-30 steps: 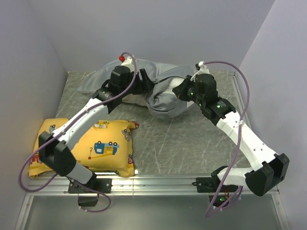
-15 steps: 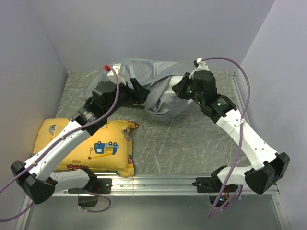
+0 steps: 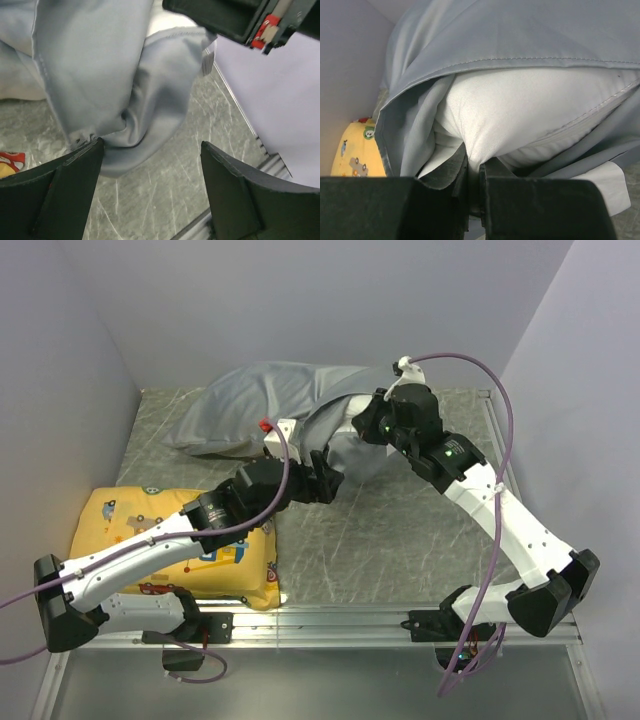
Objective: Remove the pillowcase from the pillow
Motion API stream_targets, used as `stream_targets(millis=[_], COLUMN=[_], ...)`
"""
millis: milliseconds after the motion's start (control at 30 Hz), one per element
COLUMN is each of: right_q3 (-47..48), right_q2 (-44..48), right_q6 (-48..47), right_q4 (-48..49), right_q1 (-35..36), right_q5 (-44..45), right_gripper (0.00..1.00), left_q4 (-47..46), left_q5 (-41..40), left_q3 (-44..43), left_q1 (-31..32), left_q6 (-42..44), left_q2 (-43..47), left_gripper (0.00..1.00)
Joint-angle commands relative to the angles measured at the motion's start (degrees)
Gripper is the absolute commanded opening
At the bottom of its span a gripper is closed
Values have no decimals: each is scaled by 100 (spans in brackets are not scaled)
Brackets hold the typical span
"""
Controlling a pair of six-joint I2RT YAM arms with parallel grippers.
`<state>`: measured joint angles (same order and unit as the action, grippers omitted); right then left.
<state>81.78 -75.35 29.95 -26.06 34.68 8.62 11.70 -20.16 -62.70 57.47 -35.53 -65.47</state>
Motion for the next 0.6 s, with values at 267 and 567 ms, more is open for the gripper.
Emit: stream_targets(millis=[267,567], right_q3=[681,1340], right_q2=[-76,-392], right_q6=[-183,-332], right_q4=[348,58], right_q1=[215,233], right_q5=[403,597], right_gripper=[0,0], left_q4=[-309,-335], left_q5=[-1587,-1508], left_q3=[-445,344], left_q1=[282,282], left_q6=[678,345], left_q2=[-554,-537], left_gripper=[61,6])
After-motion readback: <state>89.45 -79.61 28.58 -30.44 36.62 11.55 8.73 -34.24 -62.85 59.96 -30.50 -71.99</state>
